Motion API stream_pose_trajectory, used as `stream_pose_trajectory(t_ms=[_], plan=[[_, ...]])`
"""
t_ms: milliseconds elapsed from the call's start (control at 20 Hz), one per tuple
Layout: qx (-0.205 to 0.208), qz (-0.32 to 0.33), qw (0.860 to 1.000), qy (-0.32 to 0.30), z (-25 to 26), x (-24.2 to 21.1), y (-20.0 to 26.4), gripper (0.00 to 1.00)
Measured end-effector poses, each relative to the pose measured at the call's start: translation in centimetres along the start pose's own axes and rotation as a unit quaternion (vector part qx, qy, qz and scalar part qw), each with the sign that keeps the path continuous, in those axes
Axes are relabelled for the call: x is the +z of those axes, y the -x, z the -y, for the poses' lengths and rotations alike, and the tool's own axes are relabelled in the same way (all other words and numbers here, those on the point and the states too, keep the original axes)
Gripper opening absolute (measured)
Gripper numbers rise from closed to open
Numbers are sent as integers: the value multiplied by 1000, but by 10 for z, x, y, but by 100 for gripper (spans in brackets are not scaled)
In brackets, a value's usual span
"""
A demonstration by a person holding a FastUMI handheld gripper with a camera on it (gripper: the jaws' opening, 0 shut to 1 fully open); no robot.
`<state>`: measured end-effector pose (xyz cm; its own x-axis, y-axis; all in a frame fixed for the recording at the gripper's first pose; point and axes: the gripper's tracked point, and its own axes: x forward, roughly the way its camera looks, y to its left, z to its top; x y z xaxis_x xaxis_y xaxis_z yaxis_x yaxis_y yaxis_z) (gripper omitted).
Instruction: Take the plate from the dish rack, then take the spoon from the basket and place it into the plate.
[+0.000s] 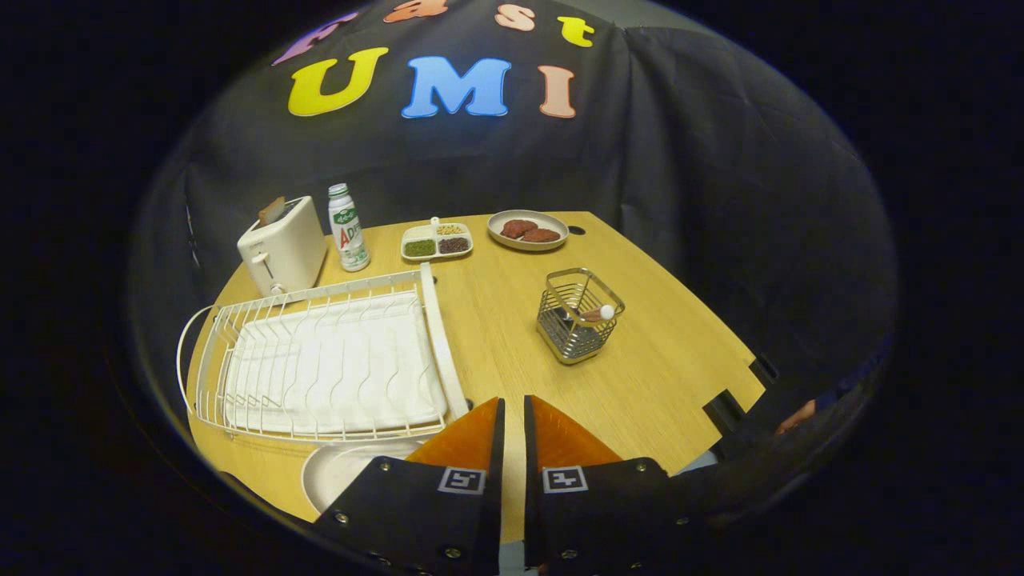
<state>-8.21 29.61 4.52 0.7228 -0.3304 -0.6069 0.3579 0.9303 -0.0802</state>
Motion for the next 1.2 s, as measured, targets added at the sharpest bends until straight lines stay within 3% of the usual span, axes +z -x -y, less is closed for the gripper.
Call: stream_pose_trajectory(t_ms=[350,450,600,1200], plan=[[-69,0,997,-15,49,28,-30,12],[-77,-1,997,-23,59,35,-38,18],[-79,-4,996,-29,67,41,-51,26],[-61,-4,998,-4,61,52,-75,26]])
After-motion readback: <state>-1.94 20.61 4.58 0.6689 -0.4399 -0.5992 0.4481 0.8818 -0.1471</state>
